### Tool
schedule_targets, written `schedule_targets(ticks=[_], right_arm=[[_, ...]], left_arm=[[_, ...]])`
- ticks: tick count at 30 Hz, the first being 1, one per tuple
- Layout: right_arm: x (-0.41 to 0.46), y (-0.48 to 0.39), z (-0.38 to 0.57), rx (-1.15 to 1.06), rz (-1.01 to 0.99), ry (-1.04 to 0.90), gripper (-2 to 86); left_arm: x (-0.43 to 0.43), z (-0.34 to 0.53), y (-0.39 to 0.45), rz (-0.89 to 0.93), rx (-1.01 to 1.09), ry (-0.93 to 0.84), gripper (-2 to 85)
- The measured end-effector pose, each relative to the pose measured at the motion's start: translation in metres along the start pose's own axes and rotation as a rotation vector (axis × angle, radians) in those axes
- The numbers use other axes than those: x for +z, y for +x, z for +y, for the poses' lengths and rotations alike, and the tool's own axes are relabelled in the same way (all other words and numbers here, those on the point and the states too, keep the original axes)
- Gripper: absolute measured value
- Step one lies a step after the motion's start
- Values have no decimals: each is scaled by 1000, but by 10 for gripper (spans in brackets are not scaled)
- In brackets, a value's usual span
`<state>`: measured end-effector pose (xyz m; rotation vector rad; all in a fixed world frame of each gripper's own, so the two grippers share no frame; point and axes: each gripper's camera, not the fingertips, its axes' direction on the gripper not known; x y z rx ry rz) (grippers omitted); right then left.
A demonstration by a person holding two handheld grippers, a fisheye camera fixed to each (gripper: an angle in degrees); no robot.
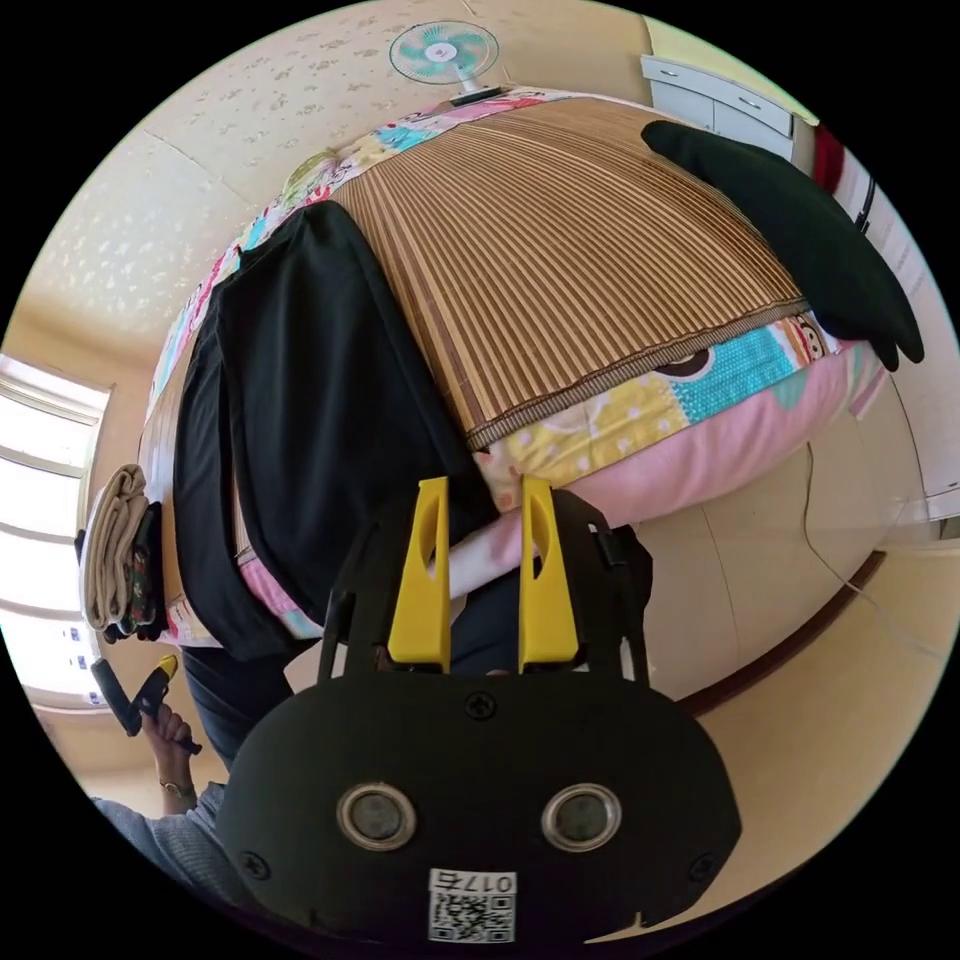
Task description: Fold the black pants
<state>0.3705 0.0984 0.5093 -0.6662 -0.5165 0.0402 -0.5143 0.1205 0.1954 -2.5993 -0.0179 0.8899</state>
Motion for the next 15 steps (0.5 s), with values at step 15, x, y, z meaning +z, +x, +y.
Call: schedule_targets(ticks=[15], right_arm=[[-156, -141, 43, -604, -743, 254, 9]], left_arm=[[32, -85, 47, 428, 195, -29, 60]])
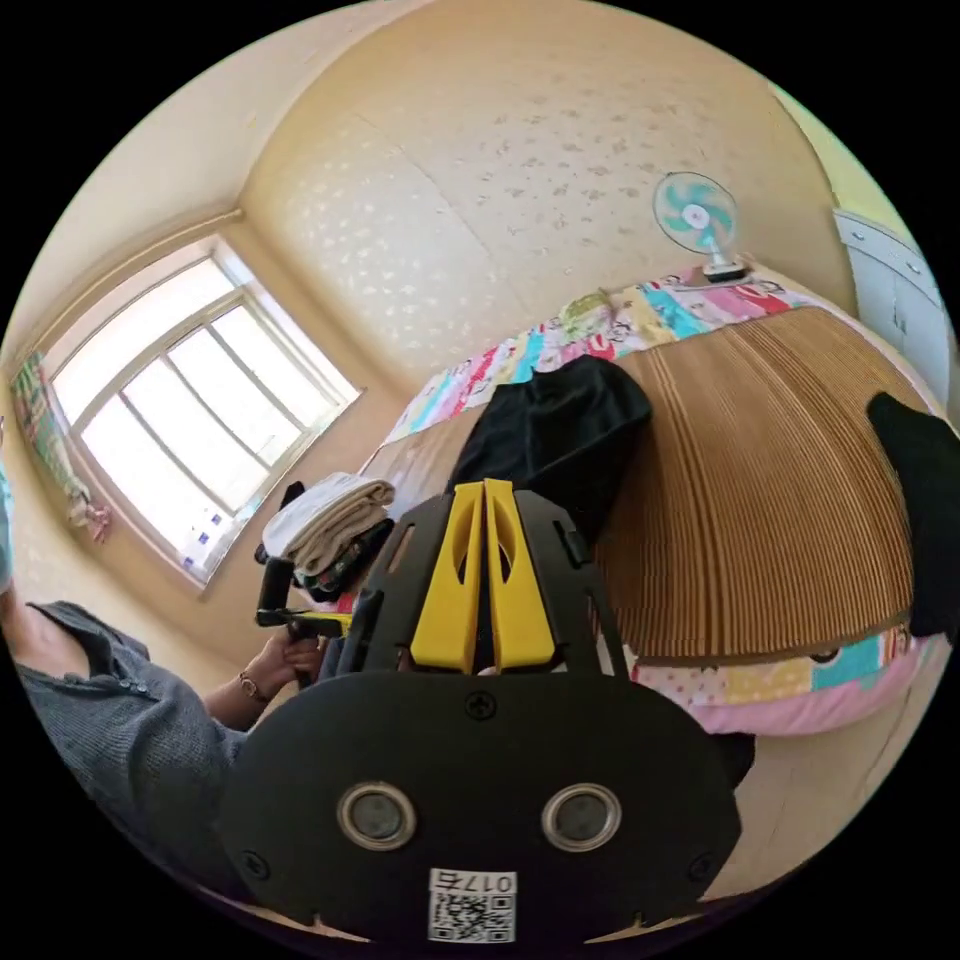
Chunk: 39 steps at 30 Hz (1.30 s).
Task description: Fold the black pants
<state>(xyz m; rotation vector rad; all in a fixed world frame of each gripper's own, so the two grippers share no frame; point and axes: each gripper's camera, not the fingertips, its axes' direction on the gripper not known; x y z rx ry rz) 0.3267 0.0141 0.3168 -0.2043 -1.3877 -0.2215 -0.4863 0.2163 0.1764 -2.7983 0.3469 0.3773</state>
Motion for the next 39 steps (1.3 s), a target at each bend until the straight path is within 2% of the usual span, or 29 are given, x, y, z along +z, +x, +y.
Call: schedule_targets(ticks=[2, 4, 7, 11, 13, 16, 20, 24, 26, 29, 32, 34, 36, 39], right_arm=[[35, -11, 2, 3, 28, -114, 9], [68, -7, 20, 41, 237, -200, 13], [81, 18, 53, 133, 410, -227, 30], [90, 49, 86, 236, 354, -318, 88], [105, 46, 97, 190, 310, -333, 104], [147, 31, 96, 93, 320, -430, 121], [204, 7, 94, -58, 358, -496, 129], [268, 18, 110, -115, 620, -635, 119], [265, 13, 113, -155, 606, -614, 85], [231, 13, 101, -89, 537, -565, 41], [151, 0, 85, -70, 430, -299, 31], [99, -9, 85, -117, 267, -162, 28], [75, -10, 90, -142, 172, -128, 27], [61, -8, 102, -180, 110, -151, 26]], left_arm=[[3, -17, -5, 6, -9, 17, 107], [5, -31, -13, -3, -38, 33, 123], [12, -36, -13, 2, -26, 31, 120], [34, -14, -18, -136, -13, -18, 102], [45, -3, -31, -161, -57, -40, 99], [59, 11, -48, -106, -105, -42, 99], [83, 14, -33, -85, -24, -124, 100], [103, 21, -13, -198, 63, -179, 105], [106, 25, -15, -214, 52, -182, 107], [102, 35, -27, -180, 2, -152, 108], [96, 39, -45, -142, -82, -110, 110], [93, 35, -53, -83, -117, -68, 112], [93, 17, -56, -31, -114, -8, 127], [97, -20, -60, -63, -127, 21, 167]])
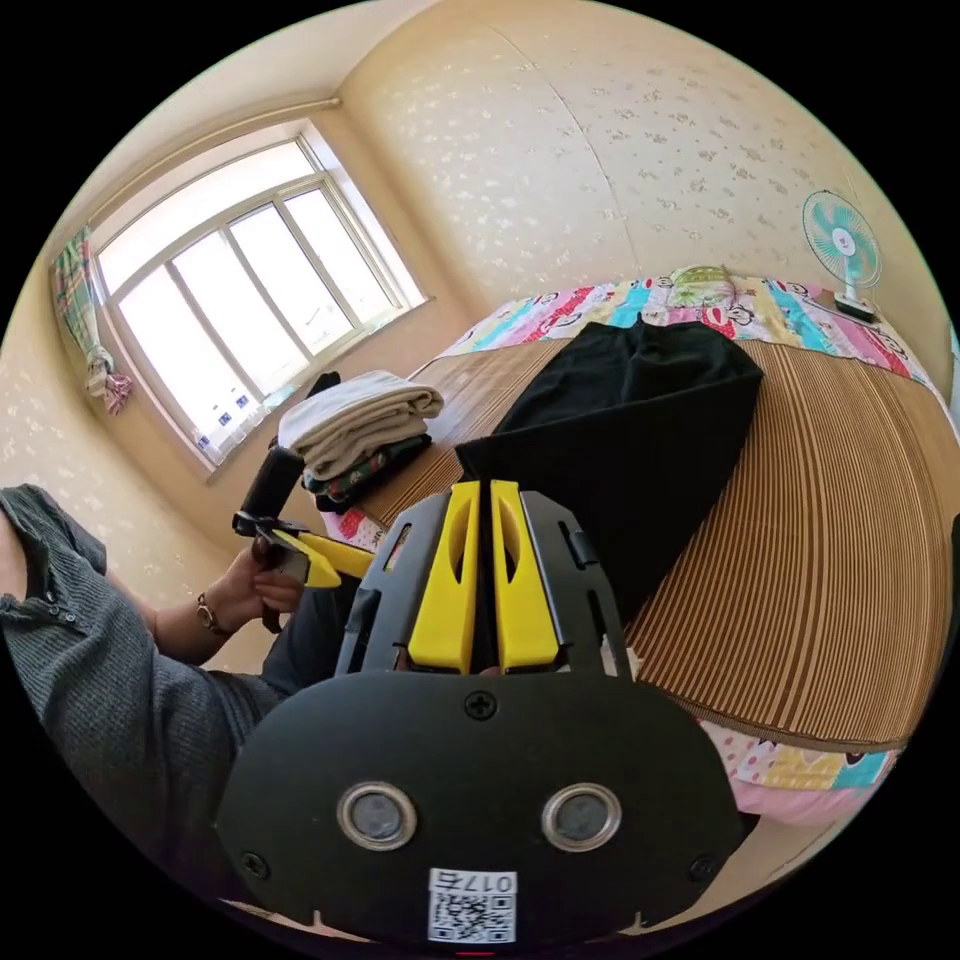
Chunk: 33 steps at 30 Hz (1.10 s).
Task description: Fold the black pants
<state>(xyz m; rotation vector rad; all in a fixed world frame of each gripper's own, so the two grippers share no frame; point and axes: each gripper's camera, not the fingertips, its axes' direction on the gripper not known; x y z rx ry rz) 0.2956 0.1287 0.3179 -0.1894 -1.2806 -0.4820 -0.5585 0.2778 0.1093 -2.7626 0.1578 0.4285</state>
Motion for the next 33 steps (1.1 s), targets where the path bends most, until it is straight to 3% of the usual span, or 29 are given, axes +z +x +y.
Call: schedule_targets(ticks=[3, 8, 10, 12, 15, 20, 25, 29, 33], right_arm=[[8, -3, 11, -31, -11, -34, 25], [32, -16, 13, -92, -38, -96, 24], [45, -20, 5, -142, -18, -168, 23], [52, -17, -5, -204, -16, -243, 23], [50, 10, -28, -318, -140, -331, 21], [60, 135, -124, -21, 66, -305, 50], [146, 277, -271, 369, 206, -367, 123], [205, 328, -353, 466, 314, -293, 145], [270, 376, -400, 541, 472, -394, 131]], left_arm=[[10, -42, 1, 12, -5, 13, 206], [57, -93, -15, -53, -68, -88, 200], [74, -97, -21, -60, -79, -114, 144], [87, -93, -22, -102, -47, -127, 35], [94, -84, -26, -127, -15, -125, 4], [97, -72, -30, -126, 27, -89, -6], [102, -66, -15, -85, 103, -29, -8], [113, -69, 14, -38, 224, 8, -8], [115, -71, 27, 5, 274, 44, -8]])
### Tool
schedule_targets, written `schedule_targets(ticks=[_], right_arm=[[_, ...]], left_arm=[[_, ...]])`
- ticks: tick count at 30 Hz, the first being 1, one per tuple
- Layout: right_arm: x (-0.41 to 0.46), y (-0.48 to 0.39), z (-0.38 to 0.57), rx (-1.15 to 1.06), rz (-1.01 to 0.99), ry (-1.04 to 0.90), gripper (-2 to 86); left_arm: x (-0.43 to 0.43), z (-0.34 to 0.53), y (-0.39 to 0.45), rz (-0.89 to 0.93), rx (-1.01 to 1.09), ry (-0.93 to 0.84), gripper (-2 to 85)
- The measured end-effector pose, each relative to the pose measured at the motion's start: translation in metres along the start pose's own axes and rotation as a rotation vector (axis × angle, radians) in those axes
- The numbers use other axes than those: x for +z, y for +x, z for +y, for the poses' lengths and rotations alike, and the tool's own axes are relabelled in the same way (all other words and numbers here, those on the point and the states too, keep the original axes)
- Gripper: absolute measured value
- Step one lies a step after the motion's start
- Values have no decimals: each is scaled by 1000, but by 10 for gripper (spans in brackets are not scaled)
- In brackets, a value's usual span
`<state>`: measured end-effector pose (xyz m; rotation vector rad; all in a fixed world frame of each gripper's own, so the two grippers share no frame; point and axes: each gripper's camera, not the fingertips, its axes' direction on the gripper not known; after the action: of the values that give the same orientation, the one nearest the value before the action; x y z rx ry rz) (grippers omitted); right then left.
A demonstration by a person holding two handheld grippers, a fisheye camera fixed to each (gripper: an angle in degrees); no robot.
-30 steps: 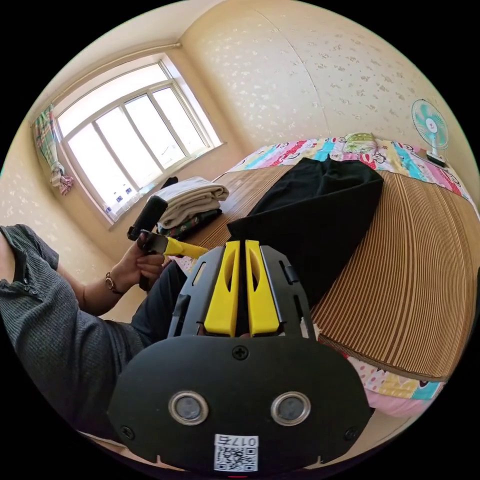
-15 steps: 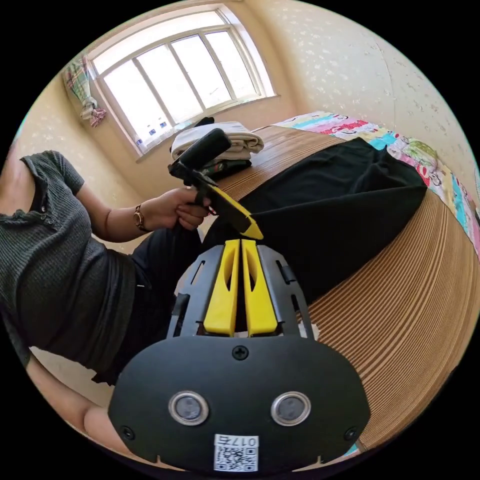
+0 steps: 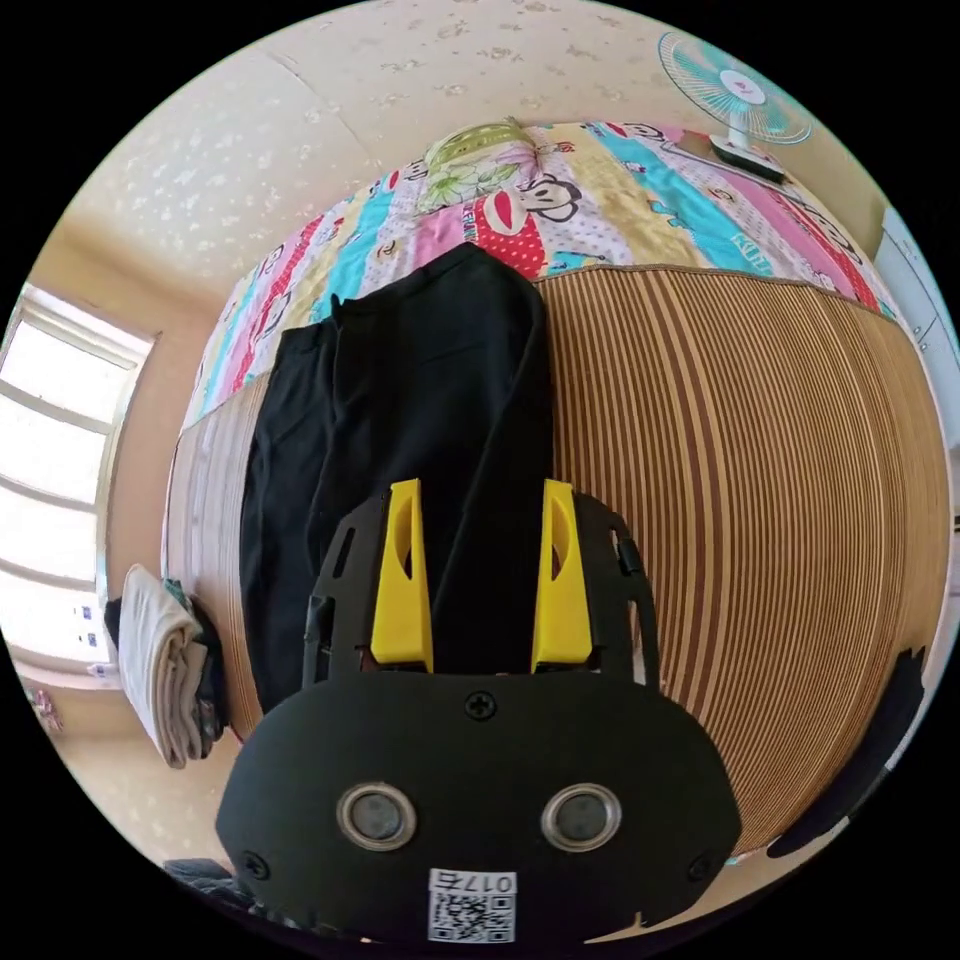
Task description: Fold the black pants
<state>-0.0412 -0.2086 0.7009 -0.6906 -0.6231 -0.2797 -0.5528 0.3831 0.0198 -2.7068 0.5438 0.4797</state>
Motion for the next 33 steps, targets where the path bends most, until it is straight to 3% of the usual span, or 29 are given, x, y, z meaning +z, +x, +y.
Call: schedule_targets(ticks=[3, 5, 6, 10, 13, 15, 18, 21, 27, 33], right_arm=[[4, -33, -17, -18, 273, 27, 38], [-14, -73, -12, -88, 370, 132, 28], [-37, -108, 4, -146, 367, 276, 23], [-92, -237, 83, -447, 153, 611, 21], [-77, -281, 99, -531, -166, 598, 28], [-50, -291, 88, -492, -246, 471, 34], [-18, -276, 90, -394, -270, 289, 55], [-32, -226, 148, -395, -375, 271, 70], [-38, -73, 316, -329, -228, 113, 87], [-34, 7, 448, -194, -392, -2, 91]], left_arm=[[-14, 3, -3, 1, 4, 17, -8], [-35, 11, -9, 18, -9, 42, -8], [-53, 19, -14, 45, -18, 65, -8], [-112, 60, -20, 120, -5, 120, -8], [-154, 103, -23, 45, -120, 169, -7], [-181, 133, -27, -92, -222, 201, -7], [-201, 156, -46, -252, -394, 161, -6], [-217, 166, -67, -238, -490, 120, -6], [-238, 165, -69, -228, -502, 70, -5], [-251, 159, -59, -266, -518, 46, -4]])
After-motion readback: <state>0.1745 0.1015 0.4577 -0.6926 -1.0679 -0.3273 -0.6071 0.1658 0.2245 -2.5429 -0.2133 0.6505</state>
